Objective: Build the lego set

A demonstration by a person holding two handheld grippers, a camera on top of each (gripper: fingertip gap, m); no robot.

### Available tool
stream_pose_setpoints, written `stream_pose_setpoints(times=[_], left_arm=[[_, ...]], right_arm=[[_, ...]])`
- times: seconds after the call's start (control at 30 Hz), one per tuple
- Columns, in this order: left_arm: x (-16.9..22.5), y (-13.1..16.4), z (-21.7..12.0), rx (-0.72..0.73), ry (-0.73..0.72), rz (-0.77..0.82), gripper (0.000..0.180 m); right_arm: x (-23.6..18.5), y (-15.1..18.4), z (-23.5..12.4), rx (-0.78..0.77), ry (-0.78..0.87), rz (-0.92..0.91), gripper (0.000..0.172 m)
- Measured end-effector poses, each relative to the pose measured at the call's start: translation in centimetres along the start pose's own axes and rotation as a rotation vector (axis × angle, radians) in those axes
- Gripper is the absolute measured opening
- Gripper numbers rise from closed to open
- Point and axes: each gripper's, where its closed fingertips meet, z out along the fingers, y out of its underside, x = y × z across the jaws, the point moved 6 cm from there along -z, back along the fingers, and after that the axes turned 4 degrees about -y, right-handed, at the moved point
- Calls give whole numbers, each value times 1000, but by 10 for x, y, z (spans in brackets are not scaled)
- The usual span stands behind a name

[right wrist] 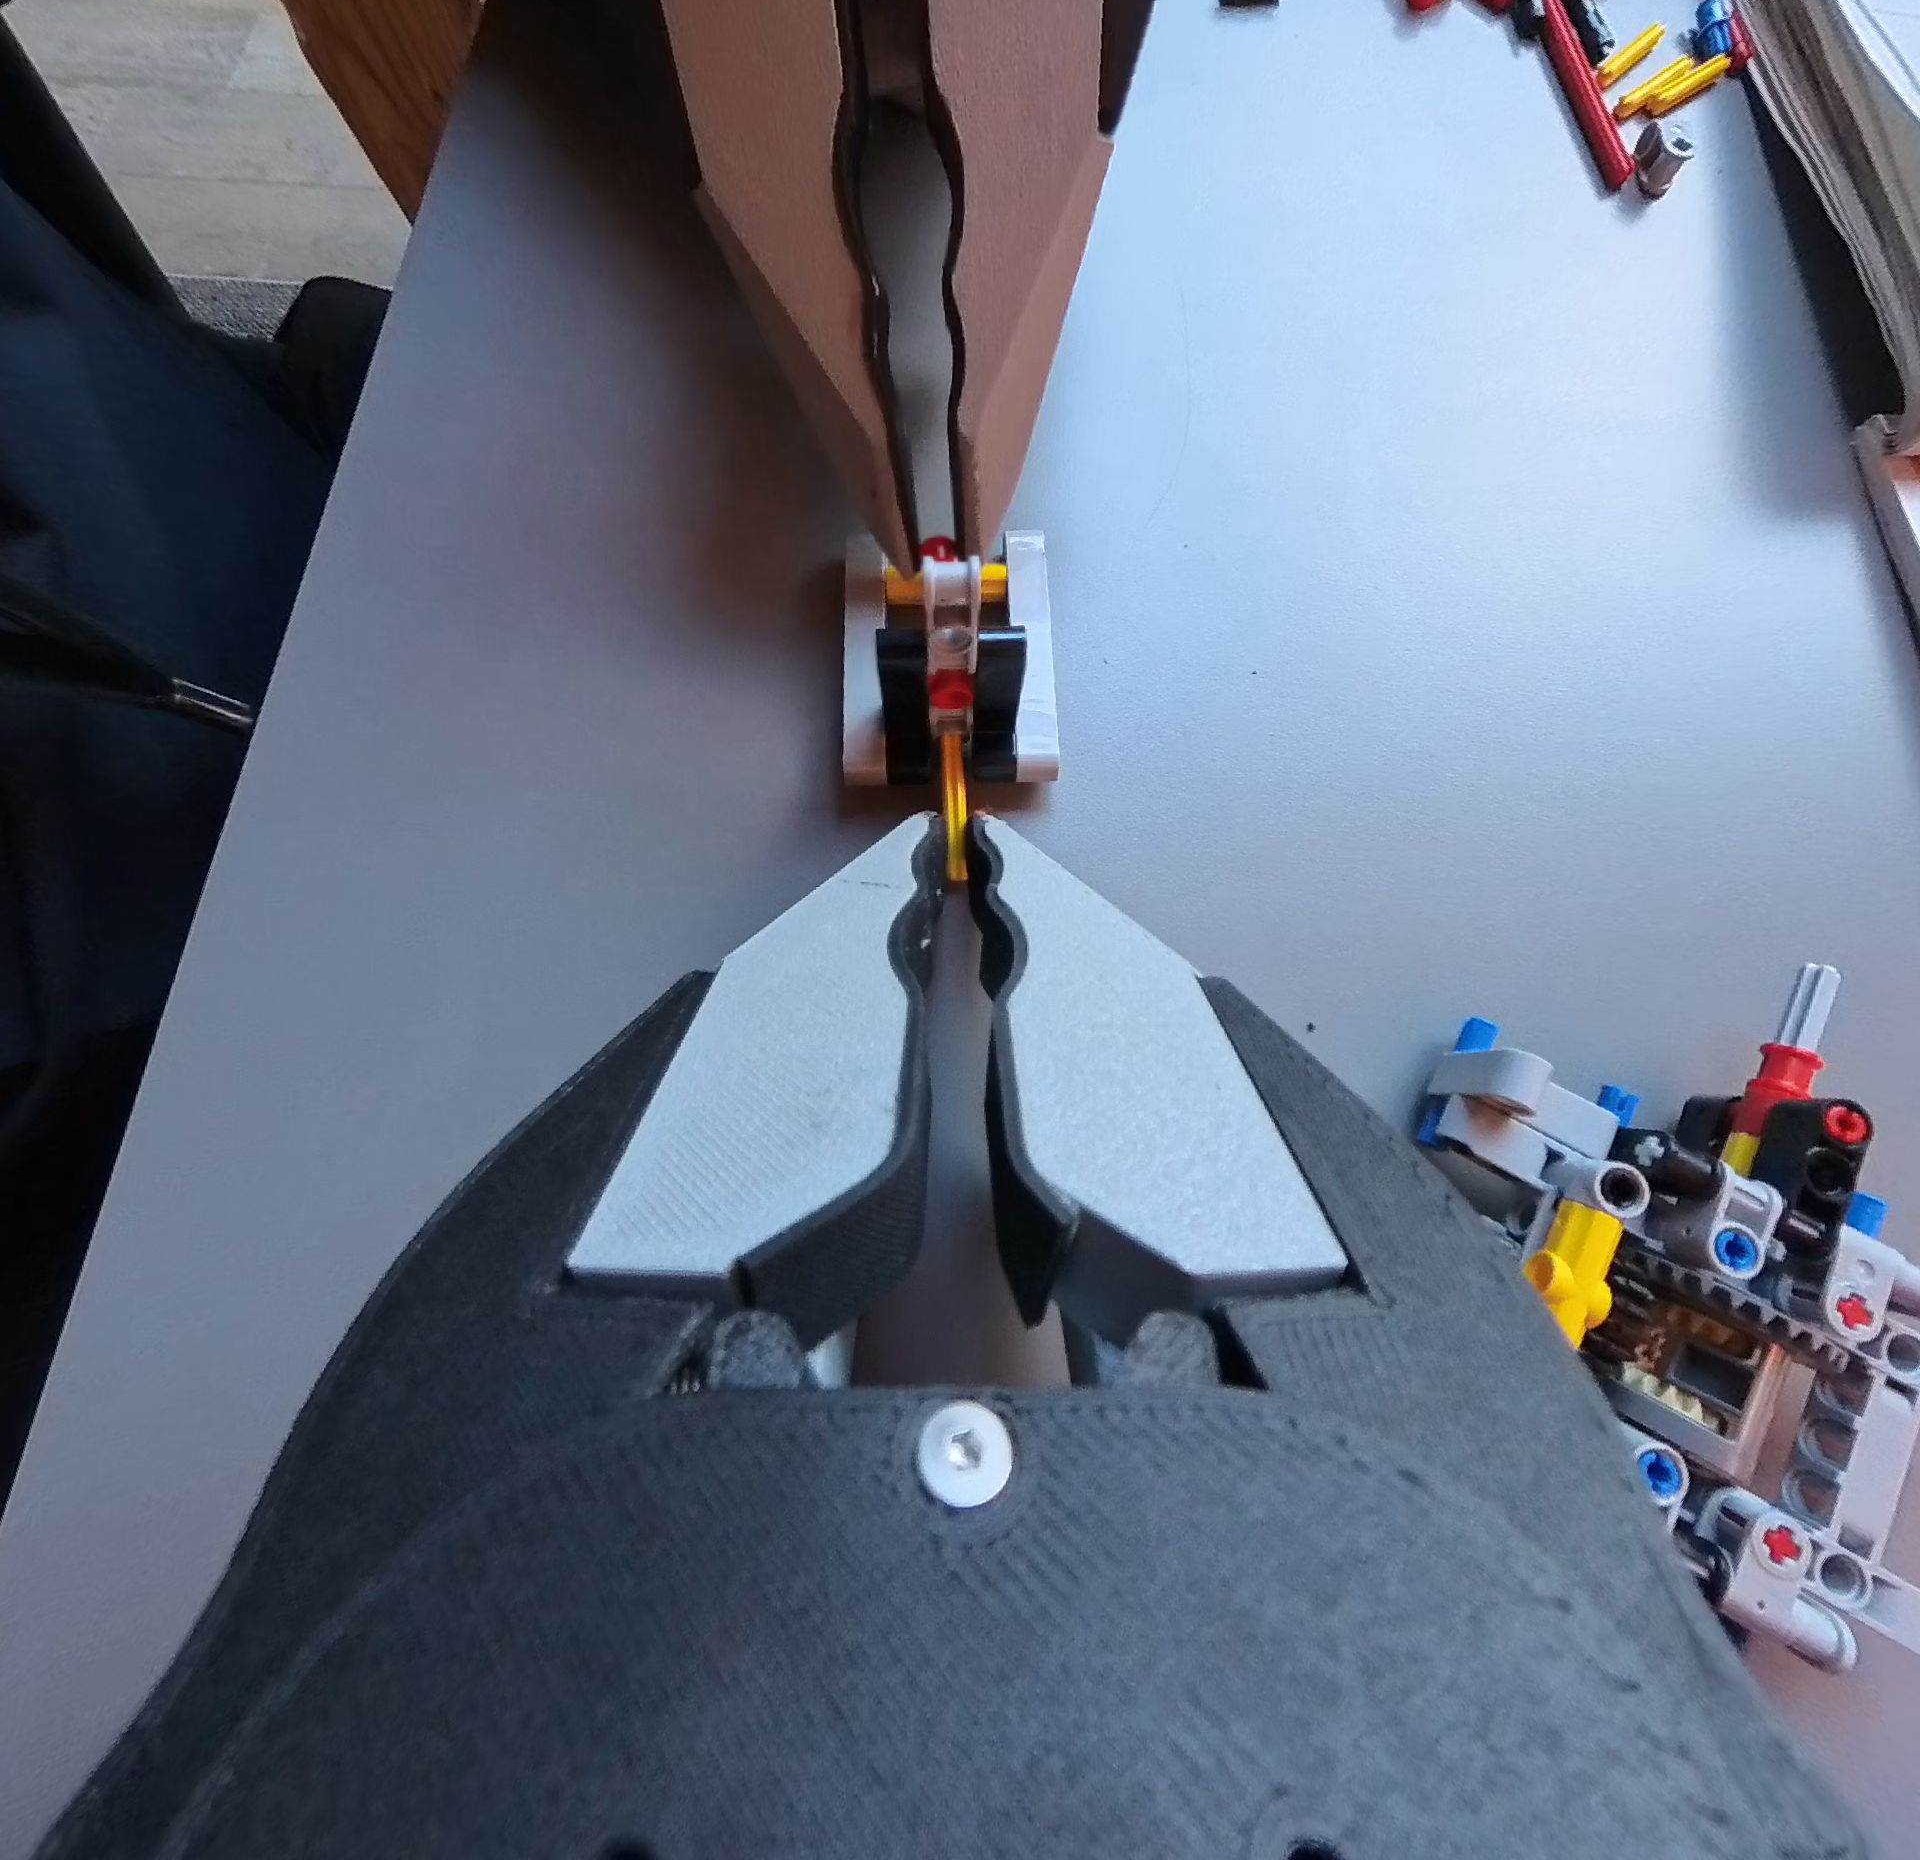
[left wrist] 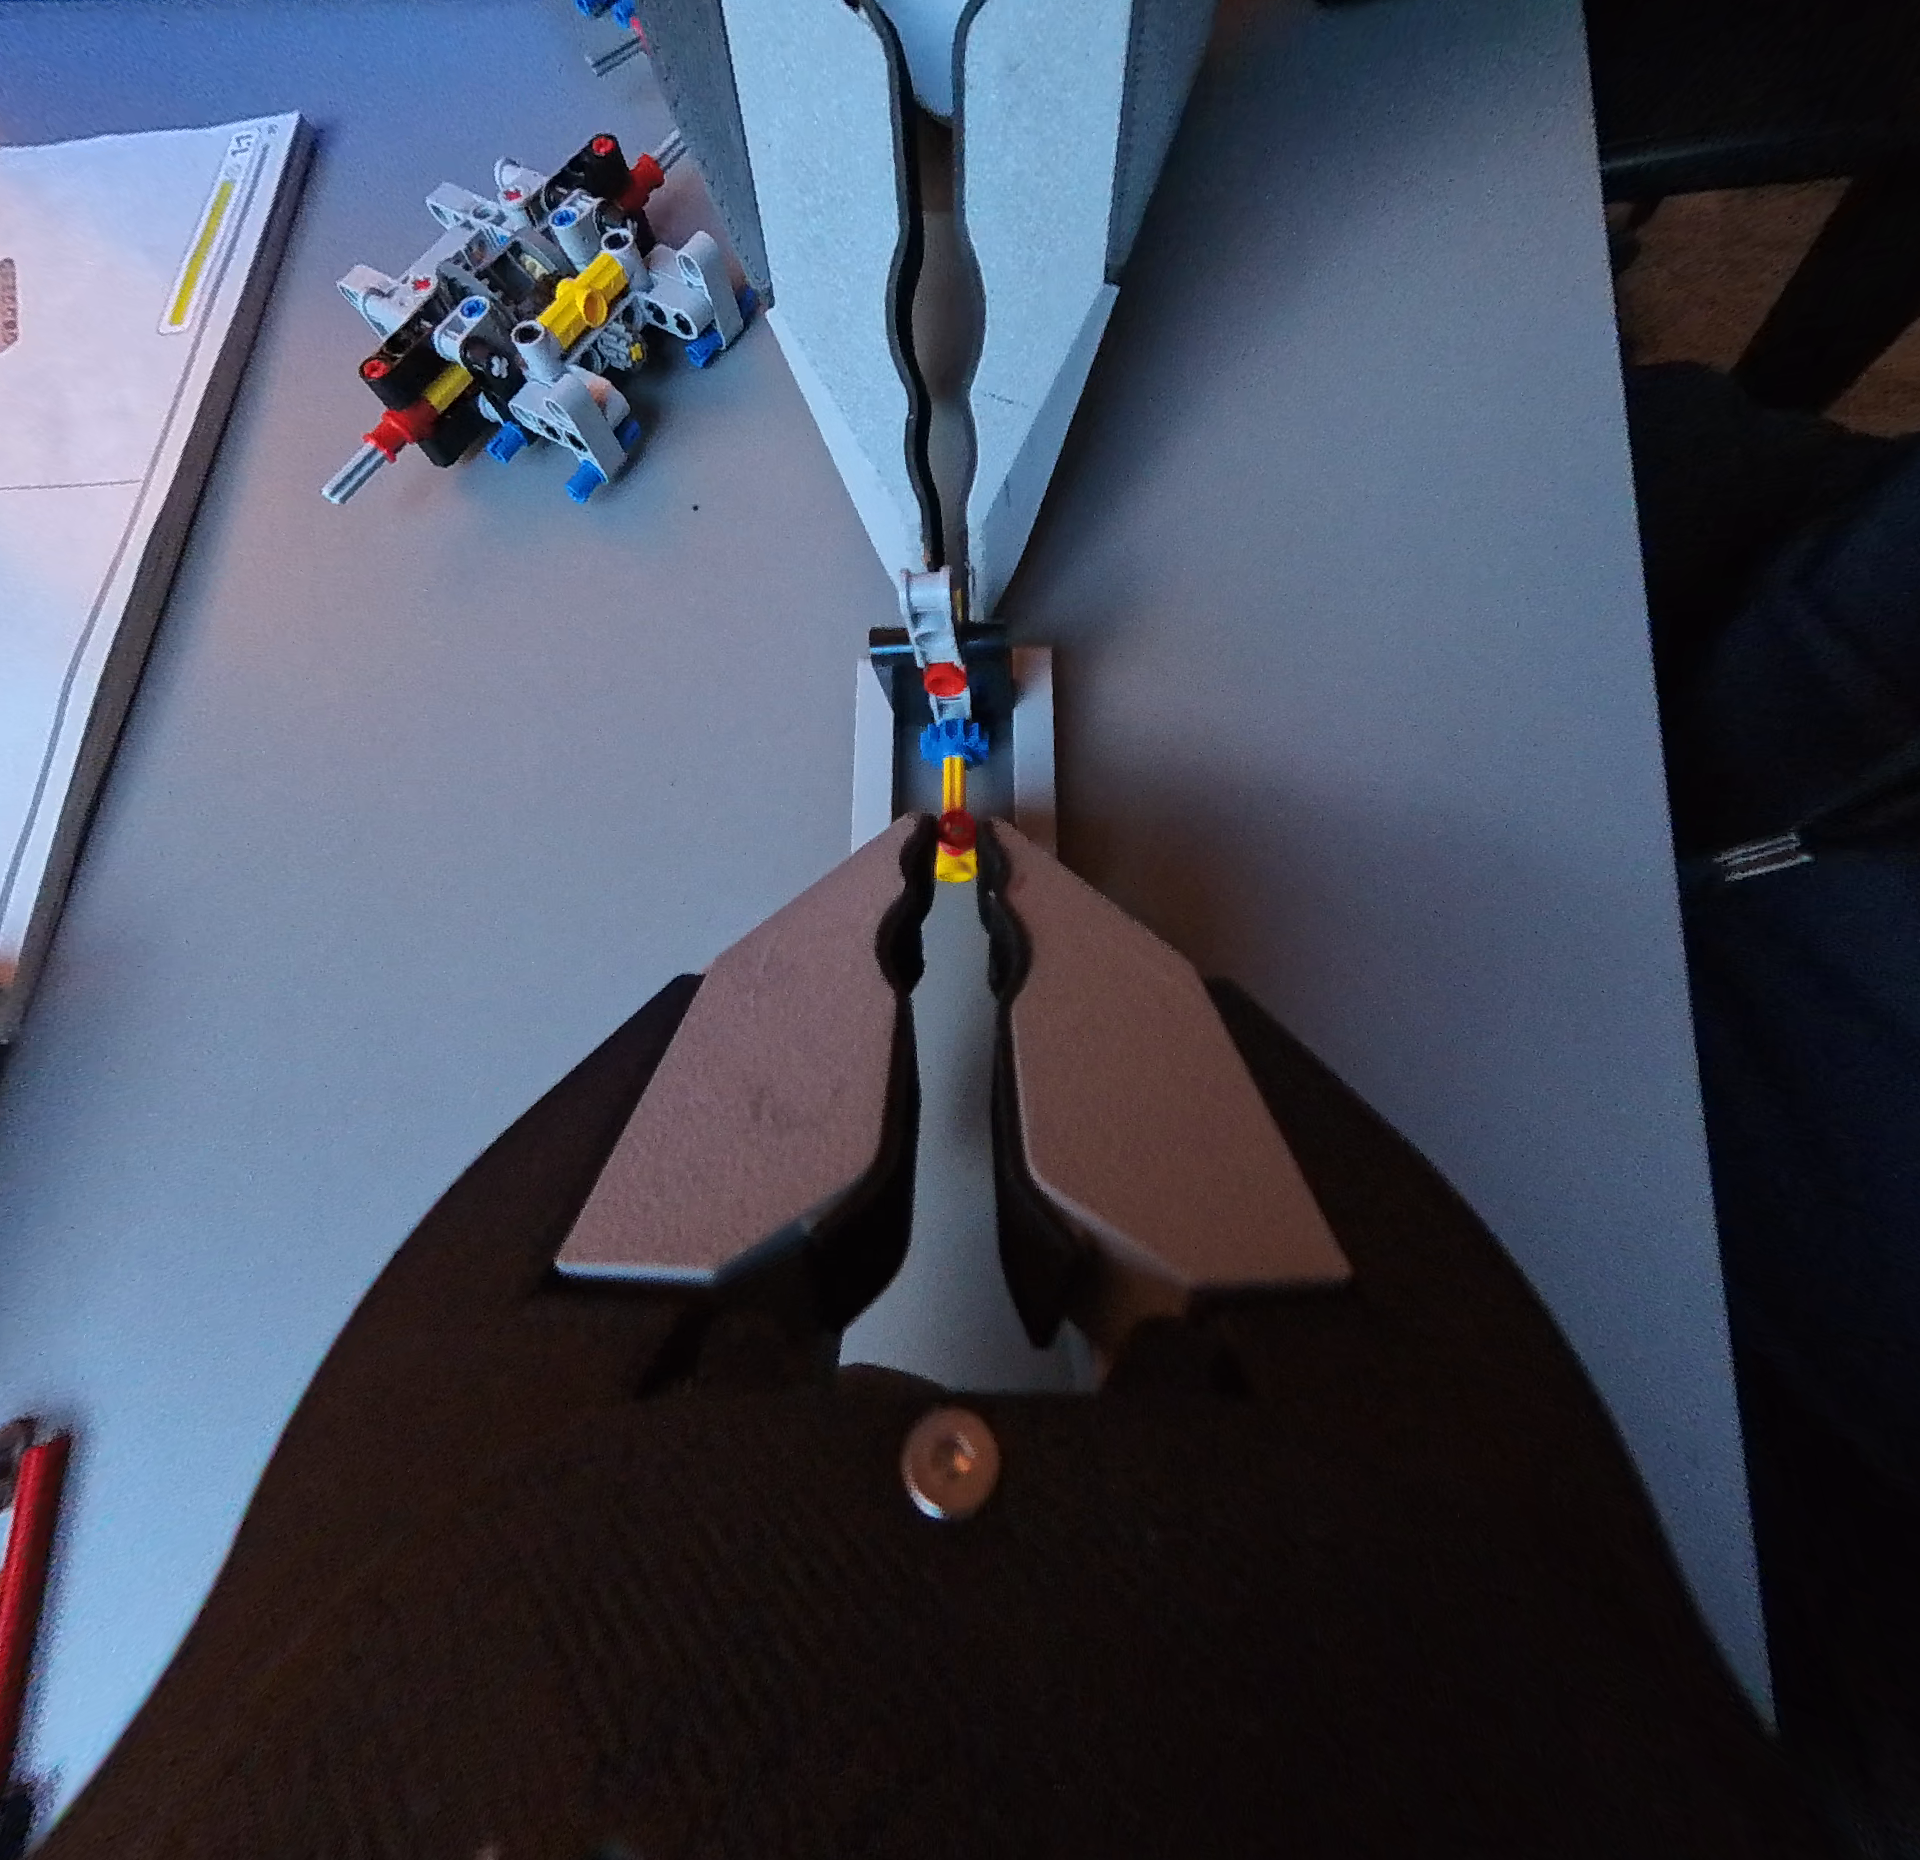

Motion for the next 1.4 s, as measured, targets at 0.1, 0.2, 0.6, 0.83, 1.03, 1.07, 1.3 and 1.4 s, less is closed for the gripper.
stream_pose_setpoints(times=[0.1,0.2,0.6,0.83,1.03,1.07,1.3,1.4], left_arm=[[-1,0,1,8,5,-25,4],[-3,1,1,7,12,-34,4],[-4,-1,5,-17,25,-11,4],[-4,-1,5,-5,17,-14,4],[-8,7,5,-51,0,-13,4],[-8,7,5,-46,-2,-18,4],[-14,11,0,-72,5,-58,4],[-14,12,-1,-76,54,-97,6]], right_arm=[[1,0,0,-3,30,-12,3],[1,0,0,-5,59,-31,16],[-1,0,0,-11,51,-60,1],[-2,2,-2,-8,25,-45,1],[0,6,-7,-8,5,-12,0],[0,6,-6,-6,7,-11,0],[1,6,-6,-4,16,-7,0],[1,6,-6,-5,18,-11,0]])
